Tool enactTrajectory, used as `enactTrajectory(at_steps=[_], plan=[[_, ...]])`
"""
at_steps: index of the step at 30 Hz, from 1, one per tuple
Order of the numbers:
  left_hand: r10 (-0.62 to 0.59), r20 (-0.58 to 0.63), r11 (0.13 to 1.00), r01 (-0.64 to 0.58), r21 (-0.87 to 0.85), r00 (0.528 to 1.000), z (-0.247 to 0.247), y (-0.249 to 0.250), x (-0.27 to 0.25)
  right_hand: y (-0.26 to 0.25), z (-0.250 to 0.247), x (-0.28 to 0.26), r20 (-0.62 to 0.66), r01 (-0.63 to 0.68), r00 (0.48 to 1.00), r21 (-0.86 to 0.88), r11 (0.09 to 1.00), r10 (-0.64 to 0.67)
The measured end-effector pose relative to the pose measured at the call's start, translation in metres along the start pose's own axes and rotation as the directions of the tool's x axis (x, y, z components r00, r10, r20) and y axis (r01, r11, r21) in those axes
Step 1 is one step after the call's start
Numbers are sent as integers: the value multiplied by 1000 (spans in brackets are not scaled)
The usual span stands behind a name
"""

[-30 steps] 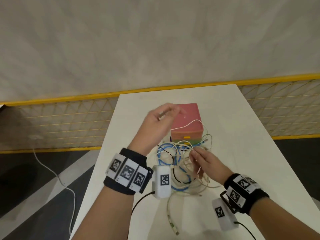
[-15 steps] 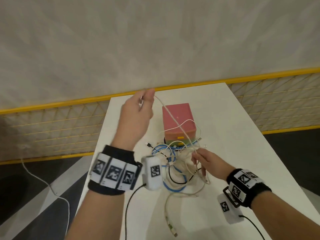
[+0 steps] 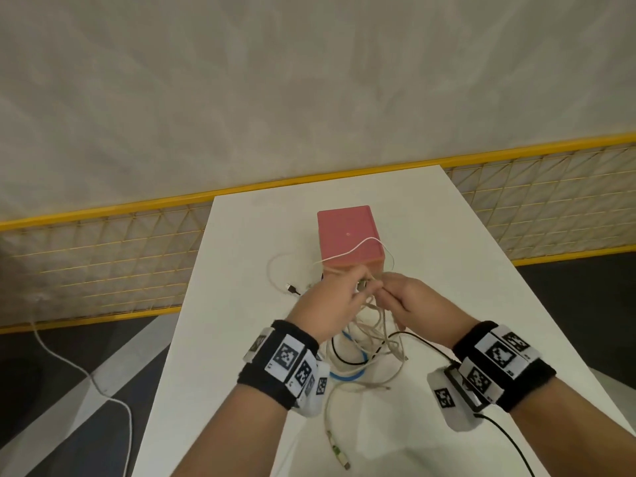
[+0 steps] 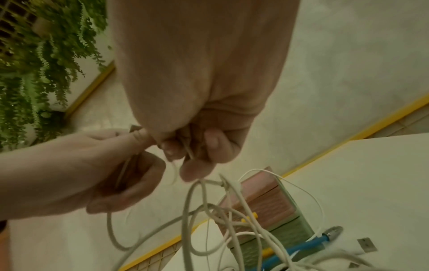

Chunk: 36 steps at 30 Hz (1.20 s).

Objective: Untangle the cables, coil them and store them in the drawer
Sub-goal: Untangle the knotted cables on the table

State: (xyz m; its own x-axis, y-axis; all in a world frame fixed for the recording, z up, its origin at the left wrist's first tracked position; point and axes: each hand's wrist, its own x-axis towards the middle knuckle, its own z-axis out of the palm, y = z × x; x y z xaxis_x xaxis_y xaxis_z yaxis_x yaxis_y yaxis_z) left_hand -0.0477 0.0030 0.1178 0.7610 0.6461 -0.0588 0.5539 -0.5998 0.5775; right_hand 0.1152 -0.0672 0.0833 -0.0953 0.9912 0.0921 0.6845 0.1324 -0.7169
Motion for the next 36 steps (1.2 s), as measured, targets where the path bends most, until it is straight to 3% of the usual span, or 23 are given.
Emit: enactTrajectory(at_steps=[2,4,7,9,10,11,13,15,18,21,23,26,31,33,36], plan=[[45,-88,997,-40,65,995,-10,-3,1,-1,1,-2,-38,-3,999,52,999,5],[123,-228,986,-92,143,966,-24,-7,2,2,4,-4,-54,-82,994,151,985,91],[131,-495,987,-68,144,859,-47,-8,0,8,9,-6,-44,-159,984,213,964,172],[76,-604,995,-20,99,794,-55,-9,-2,9,11,-4,-50,-165,982,218,962,180],[52,-605,997,-9,75,794,-55,-9,-3,9,11,-3,-56,-160,983,212,964,175],[39,-555,999,-15,49,831,-52,-9,-2,7,11,-2,-57,-151,985,203,968,165],[33,-335,999,-24,31,942,-38,-2,-3,-1,10,1,-62,-119,989,191,974,133],[24,-162,997,-12,77,986,-22,2,-1,-9,10,3,-82,-59,994,196,979,77],[1,-148,1000,2,23,989,-17,-4,2,-11,12,0,-102,-11,994,163,987,28],[95,-202,989,-69,129,975,-28,-10,0,1,16,-4,-94,-85,990,173,981,102],[123,-317,986,-80,146,940,-40,-11,-4,17,20,-5,-49,-163,984,127,978,171],[76,-548,997,-75,24,833,-58,-15,-5,39,27,-11,-2,-269,963,50,962,270],[13,-608,983,103,155,794,-61,-27,-6,43,27,-14,-46,-277,958,111,955,283],[2,-590,974,133,186,807,-52,-28,-7,38,26,-12,-77,-255,962,94,962,262],[78,-376,974,9,225,923,-26,-11,-7,29,22,-9,-100,-190,976,20,981,192]])
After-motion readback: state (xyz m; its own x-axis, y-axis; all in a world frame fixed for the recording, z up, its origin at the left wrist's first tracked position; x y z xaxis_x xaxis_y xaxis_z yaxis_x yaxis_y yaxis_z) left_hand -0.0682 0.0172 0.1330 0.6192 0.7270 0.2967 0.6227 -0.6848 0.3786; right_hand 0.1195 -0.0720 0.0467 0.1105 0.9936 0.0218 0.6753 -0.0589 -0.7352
